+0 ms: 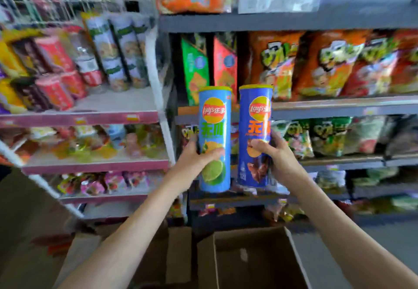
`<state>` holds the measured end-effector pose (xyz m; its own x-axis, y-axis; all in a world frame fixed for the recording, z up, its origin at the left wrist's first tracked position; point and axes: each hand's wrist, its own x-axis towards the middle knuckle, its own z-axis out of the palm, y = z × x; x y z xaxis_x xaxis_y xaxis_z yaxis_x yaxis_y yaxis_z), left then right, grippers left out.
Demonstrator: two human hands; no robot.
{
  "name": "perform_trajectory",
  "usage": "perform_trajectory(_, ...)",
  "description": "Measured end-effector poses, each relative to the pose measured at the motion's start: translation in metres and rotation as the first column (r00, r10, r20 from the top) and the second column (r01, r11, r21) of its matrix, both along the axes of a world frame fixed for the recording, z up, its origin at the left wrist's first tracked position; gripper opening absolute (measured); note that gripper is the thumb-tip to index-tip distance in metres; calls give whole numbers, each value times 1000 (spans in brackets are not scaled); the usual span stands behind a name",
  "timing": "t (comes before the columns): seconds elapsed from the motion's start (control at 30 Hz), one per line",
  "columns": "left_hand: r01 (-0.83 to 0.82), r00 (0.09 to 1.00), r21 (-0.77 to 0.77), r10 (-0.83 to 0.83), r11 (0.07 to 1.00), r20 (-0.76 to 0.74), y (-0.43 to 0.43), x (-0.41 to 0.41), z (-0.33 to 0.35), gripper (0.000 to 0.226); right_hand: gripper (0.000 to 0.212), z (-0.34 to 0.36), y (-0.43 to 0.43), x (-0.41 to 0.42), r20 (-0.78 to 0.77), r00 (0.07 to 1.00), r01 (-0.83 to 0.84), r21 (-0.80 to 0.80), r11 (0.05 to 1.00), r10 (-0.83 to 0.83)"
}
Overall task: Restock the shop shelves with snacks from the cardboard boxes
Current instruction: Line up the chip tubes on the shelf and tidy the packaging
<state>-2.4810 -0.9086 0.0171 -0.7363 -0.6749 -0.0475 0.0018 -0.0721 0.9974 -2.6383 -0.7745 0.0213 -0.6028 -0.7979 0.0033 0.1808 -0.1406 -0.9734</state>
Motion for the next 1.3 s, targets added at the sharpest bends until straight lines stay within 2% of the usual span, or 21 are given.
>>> perform_trajectory(0.1, 51, 998, -33, -52, 998, -26, 54, -82, 24, 35, 67, 26, 61, -73, -31, 997, 76, -26, 997, -77)
perform_trajectory(0.23, 134, 987, -55, -138, 989, -80, 119, -177, 61, 30, 48, 58, 137, -158, -112, 986, 117, -50, 992, -122)
perform_trajectory(0.47, 277, 938, -182, -306, 944, -162, 183, -286, 134, 29, 56, 128, 216, -257, -222, 943, 221, -139, 965, -248)
perform_trajectory(0.6, 302, 909, -309, -370, 902, -191, 208, -343, 174, 48, 62, 159, 252, -304, -276, 906, 270, -207, 940, -321)
perform_trajectory(0.67, 304, 896, -347, -390, 887, -211, 224, -372, 194, 47, 65, 173, 272, -329, -301, 891, 277, -233, 932, -340)
perform_trajectory(0.8, 328, 871, -422, -444, 845, -211, 261, -428, 230, 56, 50, 195, 316, -385, -327, 874, 284, -258, 924, -360)
perform_trajectory(0.87, 337, 866, -448, -459, 828, -196, 282, -458, 243, 57, 56, 202, 340, -418, -345, 864, 285, -266, 921, -367)
perform_trajectory(0.93, 335, 869, -468, -460, 818, -182, 302, -487, 253, 54, 61, 208, 364, -453, -358, 856, 284, -278, 918, -374)
perform_trajectory(1.03, 291, 884, -456, -418, 841, -208, 329, -535, 265, 56, 53, 215, 401, -510, -368, 850, 278, -295, 914, -377)
perform_trajectory(1.17, 206, 909, -385, -322, 899, -265, 358, -593, 284, 59, 68, 228, 437, -586, -402, 838, 274, -277, 921, -370)
perform_trajectory(1.3, 92, 928, -387, -220, 918, -302, 364, -635, 298, 45, 54, 241, 444, -650, -381, 862, 225, -305, 925, -335)
